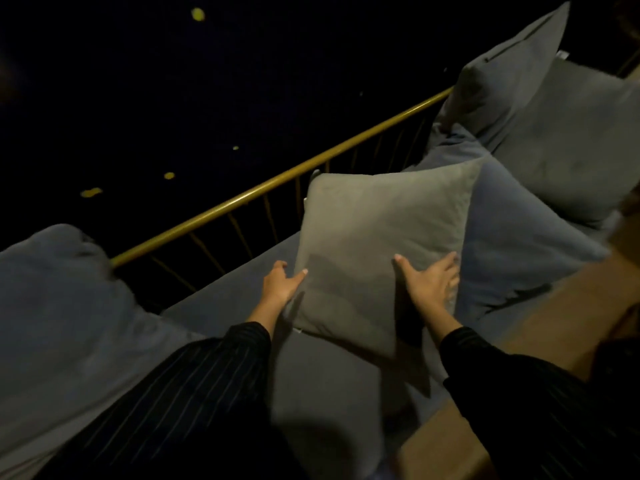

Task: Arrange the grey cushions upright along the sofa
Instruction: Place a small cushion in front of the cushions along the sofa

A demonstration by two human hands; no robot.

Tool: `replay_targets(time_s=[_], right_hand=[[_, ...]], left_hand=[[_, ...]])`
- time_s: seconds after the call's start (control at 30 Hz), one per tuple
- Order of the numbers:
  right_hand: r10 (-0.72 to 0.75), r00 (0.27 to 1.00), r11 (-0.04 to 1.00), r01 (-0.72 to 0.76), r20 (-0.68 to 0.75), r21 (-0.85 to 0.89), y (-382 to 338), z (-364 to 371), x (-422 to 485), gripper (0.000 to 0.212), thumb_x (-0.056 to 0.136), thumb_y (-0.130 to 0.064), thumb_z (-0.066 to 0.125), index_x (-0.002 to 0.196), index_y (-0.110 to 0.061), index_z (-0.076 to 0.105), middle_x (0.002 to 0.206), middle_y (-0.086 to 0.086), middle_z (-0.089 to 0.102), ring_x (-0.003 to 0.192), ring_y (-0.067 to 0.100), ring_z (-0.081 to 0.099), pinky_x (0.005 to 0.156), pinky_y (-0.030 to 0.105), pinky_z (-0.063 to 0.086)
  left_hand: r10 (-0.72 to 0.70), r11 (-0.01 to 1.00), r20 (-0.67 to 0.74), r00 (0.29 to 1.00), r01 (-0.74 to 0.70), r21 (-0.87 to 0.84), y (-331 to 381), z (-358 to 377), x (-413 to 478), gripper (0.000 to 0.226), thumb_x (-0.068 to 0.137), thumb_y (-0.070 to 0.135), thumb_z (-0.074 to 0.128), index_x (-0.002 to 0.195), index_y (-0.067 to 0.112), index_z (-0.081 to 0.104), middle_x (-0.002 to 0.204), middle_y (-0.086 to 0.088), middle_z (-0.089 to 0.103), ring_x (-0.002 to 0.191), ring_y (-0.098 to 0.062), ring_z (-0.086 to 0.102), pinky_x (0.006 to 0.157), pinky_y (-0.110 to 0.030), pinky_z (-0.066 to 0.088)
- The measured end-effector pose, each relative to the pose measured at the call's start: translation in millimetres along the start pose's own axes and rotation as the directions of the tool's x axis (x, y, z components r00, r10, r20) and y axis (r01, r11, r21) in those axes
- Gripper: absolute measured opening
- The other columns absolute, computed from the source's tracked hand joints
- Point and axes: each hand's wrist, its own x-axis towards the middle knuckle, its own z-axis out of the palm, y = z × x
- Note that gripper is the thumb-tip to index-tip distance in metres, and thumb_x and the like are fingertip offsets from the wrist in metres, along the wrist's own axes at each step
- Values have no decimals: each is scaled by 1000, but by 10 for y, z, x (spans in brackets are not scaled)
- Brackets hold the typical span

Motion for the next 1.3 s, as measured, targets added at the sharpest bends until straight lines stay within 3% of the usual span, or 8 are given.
replay_targets(time_s=[0.1,0.37,0.53,0.67,0.83,1.07,1.17,1.3], right_hand=[[65,996,998,-65,62,-2,50,90,382,134,66,-58,77,156,-8,-8,163,23,1,152,36,2,118,57,13],[10,966,999,-18,259,29,439,202,1195,141,63,-56,81,154,-5,-13,163,21,9,151,37,13,118,48,20],[-21,919,990,-36,394,135,576,168,1586,145,53,-55,86,156,-17,-9,163,14,16,149,34,21,119,50,25],[-71,908,978,-18,412,208,764,94,1781,144,40,-64,87,154,-20,11,156,9,34,141,27,39,116,45,35],[-125,859,960,-22,497,280,688,-221,1688,135,39,-46,91,151,-13,23,151,7,43,133,23,48,114,43,38],[-170,785,961,-2,595,277,613,-386,1183,105,61,-14,89,148,-15,30,145,6,49,126,25,53,107,46,45],[-177,752,973,37,635,227,536,-253,929,106,48,-23,93,141,-15,42,134,9,60,117,28,62,98,44,52],[-99,714,995,79,694,60,644,-76,606,101,56,-17,91,143,-14,40,141,10,54,125,32,55,104,46,46]], left_hand=[[-35,999,3,999,35,-13,285,242,304,70,95,42,57,149,5,34,150,-18,45,136,-35,46,108,-41,40],[-191,968,25,981,193,-159,684,634,1113,77,93,60,44,151,10,34,154,-12,42,138,-34,45,108,-41,39],[-190,823,191,963,262,-504,641,696,1353,115,52,78,75,148,23,43,145,-3,56,126,-28,60,108,-47,46],[-147,786,238,960,260,-562,662,734,1219,89,54,60,86,130,20,64,117,-4,75,104,-24,72,99,-43,53],[-9,761,110,994,78,-645,638,740,651,67,70,44,82,130,24,63,114,2,75,100,-16,73,84,-32,59],[-9,670,23,1000,23,-742,21,475,-225,54,78,38,78,128,25,62,115,3,75,103,-14,73,82,-29,59],[-125,564,46,991,109,-818,-536,516,-571,83,60,50,85,134,22,60,124,-2,72,110,-20,71,90,-36,58],[-294,454,121,948,250,-855,-1316,756,-761,97,50,48,93,135,18,57,126,-6,71,112,-26,69,98,-46,54]])
